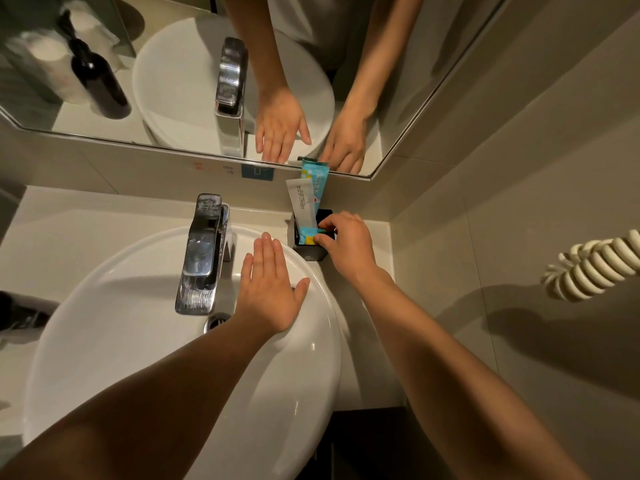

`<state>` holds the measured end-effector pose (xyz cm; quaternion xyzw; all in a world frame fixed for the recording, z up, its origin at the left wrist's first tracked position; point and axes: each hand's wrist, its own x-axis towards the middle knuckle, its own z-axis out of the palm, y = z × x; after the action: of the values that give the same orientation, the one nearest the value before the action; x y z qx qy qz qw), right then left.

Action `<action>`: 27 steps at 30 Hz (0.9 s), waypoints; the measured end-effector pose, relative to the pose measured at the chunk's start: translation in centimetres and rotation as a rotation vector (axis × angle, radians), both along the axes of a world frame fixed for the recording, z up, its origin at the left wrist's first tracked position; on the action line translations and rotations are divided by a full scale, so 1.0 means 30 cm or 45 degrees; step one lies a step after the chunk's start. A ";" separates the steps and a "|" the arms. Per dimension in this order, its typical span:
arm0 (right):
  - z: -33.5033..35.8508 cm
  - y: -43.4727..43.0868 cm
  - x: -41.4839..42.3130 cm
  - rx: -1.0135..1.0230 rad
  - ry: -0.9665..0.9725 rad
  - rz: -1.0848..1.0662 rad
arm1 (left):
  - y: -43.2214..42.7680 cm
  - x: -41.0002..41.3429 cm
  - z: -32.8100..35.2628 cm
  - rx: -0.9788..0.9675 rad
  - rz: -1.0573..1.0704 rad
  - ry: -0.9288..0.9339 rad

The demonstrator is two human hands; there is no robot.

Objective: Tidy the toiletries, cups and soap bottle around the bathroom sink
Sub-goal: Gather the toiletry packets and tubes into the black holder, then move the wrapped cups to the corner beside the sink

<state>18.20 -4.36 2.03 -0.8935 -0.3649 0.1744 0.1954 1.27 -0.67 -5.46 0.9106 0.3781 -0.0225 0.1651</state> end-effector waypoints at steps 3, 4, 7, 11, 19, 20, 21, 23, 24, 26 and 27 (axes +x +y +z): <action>-0.004 -0.022 -0.012 0.045 0.001 -0.021 | 0.004 0.004 0.014 -0.042 -0.009 0.064; -0.003 -0.032 -0.017 0.052 0.000 -0.026 | 0.006 0.005 0.019 -0.063 -0.015 0.086; 0.007 -0.060 -0.031 0.058 -0.023 -0.021 | 0.013 0.005 0.036 -0.111 -0.034 0.110; 0.031 -0.110 -0.065 0.026 -0.041 -0.035 | 0.028 0.006 0.054 -0.198 -0.070 0.144; 0.055 -0.232 -0.183 -0.240 -0.124 -0.015 | 0.059 -0.034 0.118 -0.234 -0.199 0.083; 0.056 -0.249 -0.197 -0.272 -0.153 0.012 | 0.054 -0.045 0.124 -0.193 -0.255 0.059; 0.056 -0.265 -0.211 -0.308 -0.182 0.029 | 0.049 -0.059 0.128 -0.149 -0.313 0.034; 0.058 -0.292 -0.242 -0.387 -0.233 0.033 | 0.036 -0.087 0.134 -0.081 -0.413 0.008; 0.057 -0.302 -0.257 -0.425 -0.246 0.028 | 0.030 -0.100 0.137 -0.047 -0.453 0.011; 0.061 -0.321 -0.290 -0.485 -0.256 0.021 | 0.019 -0.127 0.142 0.030 -0.507 0.041; 0.064 -0.330 -0.304 -0.505 -0.258 0.020 | 0.014 -0.140 0.145 0.052 -0.518 0.056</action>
<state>9.09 -14.26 3.95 -0.9245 -0.3482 0.1537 -0.0233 -2.93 -0.25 -1.12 0.9707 0.1902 -0.0675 0.1303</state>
